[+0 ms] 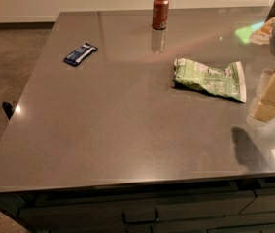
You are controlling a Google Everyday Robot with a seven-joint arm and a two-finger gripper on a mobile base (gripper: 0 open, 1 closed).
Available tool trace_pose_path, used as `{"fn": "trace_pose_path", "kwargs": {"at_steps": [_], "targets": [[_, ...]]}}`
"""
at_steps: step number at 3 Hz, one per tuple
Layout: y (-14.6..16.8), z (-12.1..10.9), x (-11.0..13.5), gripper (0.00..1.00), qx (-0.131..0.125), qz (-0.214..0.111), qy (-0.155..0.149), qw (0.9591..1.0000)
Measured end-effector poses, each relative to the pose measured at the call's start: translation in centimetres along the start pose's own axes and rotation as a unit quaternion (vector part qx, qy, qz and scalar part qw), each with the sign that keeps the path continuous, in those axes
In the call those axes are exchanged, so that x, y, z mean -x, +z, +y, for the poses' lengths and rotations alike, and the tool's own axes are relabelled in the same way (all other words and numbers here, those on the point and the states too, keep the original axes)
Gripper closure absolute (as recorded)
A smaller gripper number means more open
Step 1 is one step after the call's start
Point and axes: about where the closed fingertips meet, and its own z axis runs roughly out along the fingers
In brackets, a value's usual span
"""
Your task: Pick green jalapeno chip bag
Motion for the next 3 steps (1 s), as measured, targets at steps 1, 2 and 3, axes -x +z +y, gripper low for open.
{"fn": "trace_pose_path", "kwargs": {"at_steps": [1,2,3], "targets": [[-0.1,-0.2,0.2,0.00,-0.003,0.000,0.001,1.0000],[0.7,-2.6,0.5,0.00,-0.019,-0.015,0.030,0.9993],[2.6,-6.8,0.7,0.00,-0.033,-0.027,0.052,0.9977]]}}
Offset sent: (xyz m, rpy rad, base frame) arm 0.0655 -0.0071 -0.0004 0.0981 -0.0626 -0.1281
